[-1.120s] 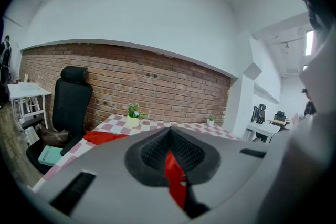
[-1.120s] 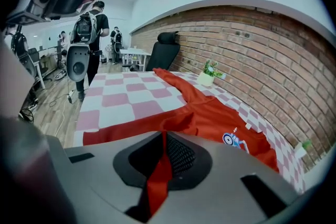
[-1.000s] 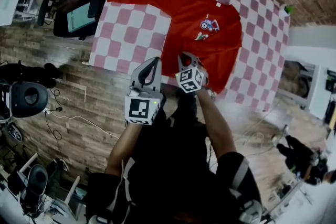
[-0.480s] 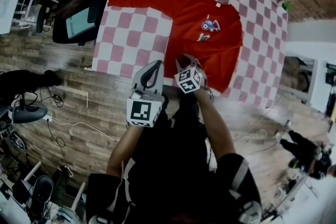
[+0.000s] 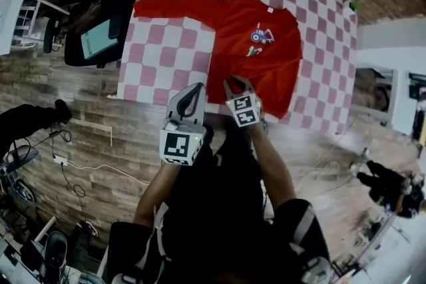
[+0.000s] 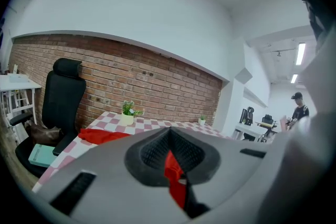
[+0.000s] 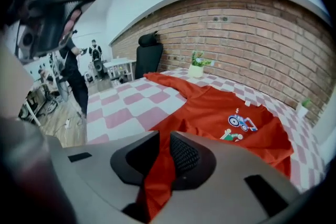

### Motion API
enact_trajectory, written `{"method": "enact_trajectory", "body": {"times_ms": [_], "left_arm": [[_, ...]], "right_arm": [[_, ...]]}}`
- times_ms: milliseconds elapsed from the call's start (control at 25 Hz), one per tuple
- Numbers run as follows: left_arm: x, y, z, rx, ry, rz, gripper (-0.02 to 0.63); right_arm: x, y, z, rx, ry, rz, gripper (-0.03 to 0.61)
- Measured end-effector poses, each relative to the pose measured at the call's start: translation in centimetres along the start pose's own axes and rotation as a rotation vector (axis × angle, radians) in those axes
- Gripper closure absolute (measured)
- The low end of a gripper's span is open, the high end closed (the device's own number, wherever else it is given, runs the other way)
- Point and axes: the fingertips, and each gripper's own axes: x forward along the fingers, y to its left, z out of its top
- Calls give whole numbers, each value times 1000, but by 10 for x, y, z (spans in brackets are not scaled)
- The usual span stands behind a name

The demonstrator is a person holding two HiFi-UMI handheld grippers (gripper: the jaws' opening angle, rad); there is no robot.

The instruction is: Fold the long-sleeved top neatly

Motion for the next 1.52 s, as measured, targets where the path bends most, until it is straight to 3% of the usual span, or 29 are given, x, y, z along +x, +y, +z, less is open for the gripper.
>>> {"method": "enact_trajectory", "body": {"times_ms": [160,320,600,760,1200,1520], "left_arm": [[-2,-5,9,5,-13,-14,607],[-4,-14,23,10,-33,-19,607],[-12,-35,43,16,-72,7,607],[-14,-41,41,65,-57,47,607],[-25,-74,55,82,-96,185,607],[-32,-62,65,75,-124,248,605]], "right_arm": [[-40,-18,34,128,-143,-59,566],[-90,-41,60,202,-273,-133,571],[-176,-54,106,214,-440,-153,571],[-211,-61,120,204,-496,-137,571],[-253,-67,139,148,-607,-20,571],[-260,-48,159,171,-612,78,571]]}}
